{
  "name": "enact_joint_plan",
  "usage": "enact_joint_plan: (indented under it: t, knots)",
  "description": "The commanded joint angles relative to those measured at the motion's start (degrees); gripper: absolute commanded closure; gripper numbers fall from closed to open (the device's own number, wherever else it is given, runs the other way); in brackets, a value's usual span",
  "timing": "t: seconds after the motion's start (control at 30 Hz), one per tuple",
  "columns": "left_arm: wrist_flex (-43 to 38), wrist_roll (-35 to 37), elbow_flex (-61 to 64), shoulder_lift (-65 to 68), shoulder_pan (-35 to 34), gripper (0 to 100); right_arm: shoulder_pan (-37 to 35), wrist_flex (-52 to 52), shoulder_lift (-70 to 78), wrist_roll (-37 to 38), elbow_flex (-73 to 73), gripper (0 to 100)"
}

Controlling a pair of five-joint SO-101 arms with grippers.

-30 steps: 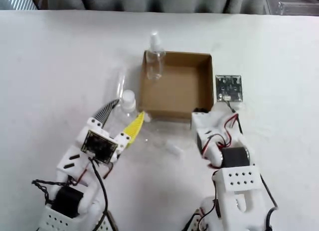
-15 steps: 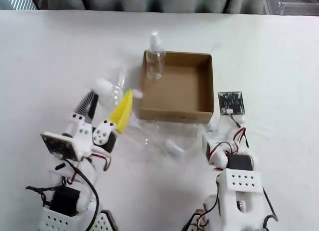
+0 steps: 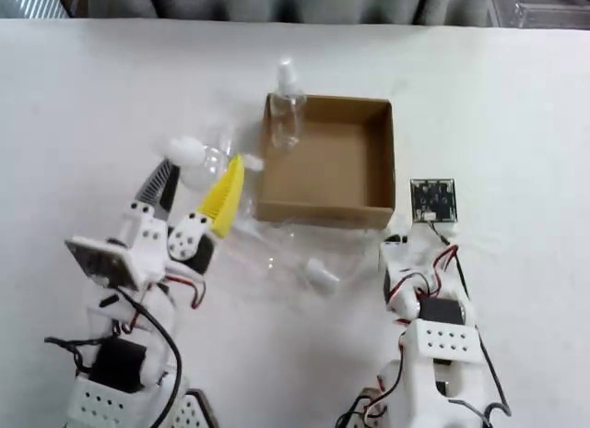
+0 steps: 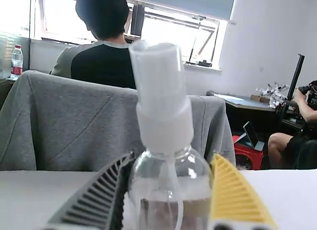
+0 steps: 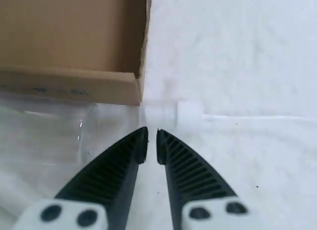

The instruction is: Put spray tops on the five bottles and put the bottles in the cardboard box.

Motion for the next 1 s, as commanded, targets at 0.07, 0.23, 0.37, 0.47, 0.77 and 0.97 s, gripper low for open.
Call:
enact_joint_plan:
  t: [0.07, 0.23, 0.37, 0.47, 0.77, 0.97]
  knots:
    - [-6.42, 0.62, -13.10, 19.12, -0.04, 95, 0.48, -0.40, -1.27, 0.62, -0.44, 98.2]
    - [-14.07, 0.62, -16.97, 33.19, 1.01, 95, 0.22, -0.84, -1.27, 0.62, 0.26, 98.2]
    - [-22.15, 0.62, -17.49, 42.86, 4.44, 95, 0.31, -0.84, -1.27, 0.62, 0.35, 98.2]
    - [-30.33, 0.62, -17.49, 49.71, 6.90, 95, 0.22, -0.84, -1.27, 0.62, 0.44, 98.2]
    - [-39.30, 0.18, -24.53, 65.89, 6.99, 95, 0.13, -0.84, -1.01, 0.62, 0.88, 98.2]
    - [-39.65, 0.18, -29.45, 74.42, 6.99, 95, 0.04, -3.47, -0.92, 0.88, 2.29, 98.2]
